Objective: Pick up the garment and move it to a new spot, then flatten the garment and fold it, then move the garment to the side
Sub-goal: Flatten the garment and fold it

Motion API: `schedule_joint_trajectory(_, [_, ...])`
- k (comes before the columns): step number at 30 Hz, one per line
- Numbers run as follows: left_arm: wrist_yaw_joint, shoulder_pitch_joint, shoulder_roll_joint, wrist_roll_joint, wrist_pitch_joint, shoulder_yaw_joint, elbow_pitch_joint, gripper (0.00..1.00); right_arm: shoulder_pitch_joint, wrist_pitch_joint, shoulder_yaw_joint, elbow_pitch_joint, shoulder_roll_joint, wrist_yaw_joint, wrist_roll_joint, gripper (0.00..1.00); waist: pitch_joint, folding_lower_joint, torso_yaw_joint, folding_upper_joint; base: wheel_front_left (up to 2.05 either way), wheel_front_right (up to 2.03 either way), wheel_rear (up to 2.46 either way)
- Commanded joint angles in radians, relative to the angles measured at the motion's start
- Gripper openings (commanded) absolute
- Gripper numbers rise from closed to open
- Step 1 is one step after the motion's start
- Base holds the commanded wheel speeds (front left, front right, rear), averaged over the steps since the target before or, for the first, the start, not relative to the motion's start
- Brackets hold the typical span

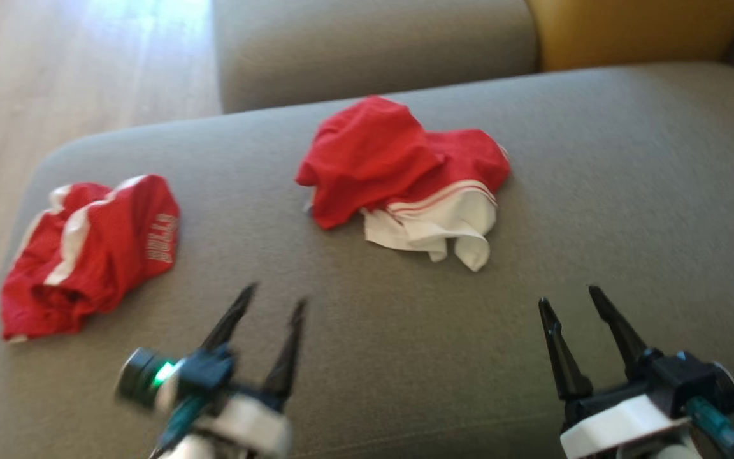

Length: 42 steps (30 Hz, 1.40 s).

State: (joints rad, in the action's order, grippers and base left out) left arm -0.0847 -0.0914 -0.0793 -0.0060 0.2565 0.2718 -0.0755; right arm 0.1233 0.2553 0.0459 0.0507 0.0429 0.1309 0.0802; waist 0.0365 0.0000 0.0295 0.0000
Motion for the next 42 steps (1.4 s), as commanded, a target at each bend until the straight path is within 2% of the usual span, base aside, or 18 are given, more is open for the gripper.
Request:
schedule_joint_trajectory(1, [-0.013, 0.109, -0.003, 0.023, 0.005, 0.01, 0.01, 1.0, -0.055, 0.006, 0.023, -0.041, 0.007, 0.0, -0.004, 1.0, -0.049, 0.0, 0.058, 0.0, 0.0, 0.0, 0.0])
schedule_joint_trajectory(9, [-0.042, 0.478, -0.025, 0.18, 0.005, 0.263, -0.206, 1.0, -0.113, 0.006, 0.01, -0.088, 0.007, 0.0, 0.015, 1.0, -0.226, 0.0, 0.199, 0.0, 0.0, 0.0, 0.0])
schedule_joint_trajectory(13, [-0.045, 0.674, -0.046, 0.285, -0.026, 0.367, -0.385, 1.0, -0.143, 0.006, 0.0, -0.097, 0.007, 0.0, 0.045, 1.0, -0.309, 0.0, 0.257, 0.0, 0.0, 0.0, 0.0])
schedule_joint_trajectory(17, [-0.045, 0.78, -0.036, 0.318, -0.045, 0.402, -0.491, 1.0, -0.166, 0.006, 0.001, -0.102, 0.007, 0.0, 0.073, 1.0, -0.353, 0.0, 0.285, 0.0, 0.0, 0.0, 0.0])
schedule_joint_trajectory(20, [-0.024, 0.834, -0.03, 0.335, -0.061, 0.404, -0.562, 1.0, -0.183, 0.006, 0.012, -0.104, 0.007, 0.0, 0.087, 1.0, -0.378, 0.0, 0.301, 0.0, 0.0, 0.0, 0.0])
schedule_joint_trajectory(27, [0.019, 0.912, -0.011, 0.335, -0.039, 0.403, -0.64, 1.0, -0.208, 0.006, 0.015, -0.11, 0.007, 0.0, 0.113, 1.0, -0.42, 0.0, 0.317, 0.0, 0.0, 0.0, 0.0])
schedule_joint_trajectory(32, [0.018, 0.963, 0.0, 0.334, -0.036, 0.42, -0.708, 1.0, -0.222, 0.006, 0.021, -0.106, 0.007, 0.0, 0.123, 1.0, -0.438, 0.0, 0.324, 0.0, 0.0, 0.0, 0.0])
schedule_joint_trajectory(33, [0.016, 0.972, 0.003, 0.329, -0.033, 0.422, -0.717, 0.43, -0.225, 0.006, 0.024, -0.106, 0.007, 0.0, 0.125, 1.0, -0.439, 0.0, 0.327, 0.0, 0.0, 0.0, 0.0])
schedule_joint_trajectory(34, [0.015, 0.98, 0.006, 0.321, -0.026, 0.422, -0.719, 0.0, -0.228, 0.006, 0.027, -0.105, 0.007, 0.0, 0.128, 1.0, -0.437, 0.0, 0.331, 0.0, 0.0, 0.0, 0.0])
schedule_joint_trajectory(36, [0.005, 0.991, 0.013, 0.293, -0.013, 0.423, -0.718, 0.0, -0.232, 0.006, 0.033, -0.102, 0.007, 0.0, 0.134, 1.0, -0.429, 0.0, 0.34, 0.0, 0.0, 0.0, 0.0])
schedule_joint_trajectory(39, [-0.022, 0.997, 0.023, 0.19, 0.0, 0.403, -0.685, 0.0, -0.234, 0.006, 0.044, -0.095, 0.007, 0.0, 0.145, 1.0, -0.406, 0.0, 0.359, 0.0, 0.0, 0.0, 0.0])
schedule_joint_trajectory(42, [-0.041, 1.009, 0.028, -0.013, 0.004, 0.365, -0.614, 0.0, -0.233, 0.006, 0.06, -0.087, 0.007, 0.0, 0.162, 1.0, -0.376, 0.0, 0.389, 0.0, 0.0, 0.0, 0.0])
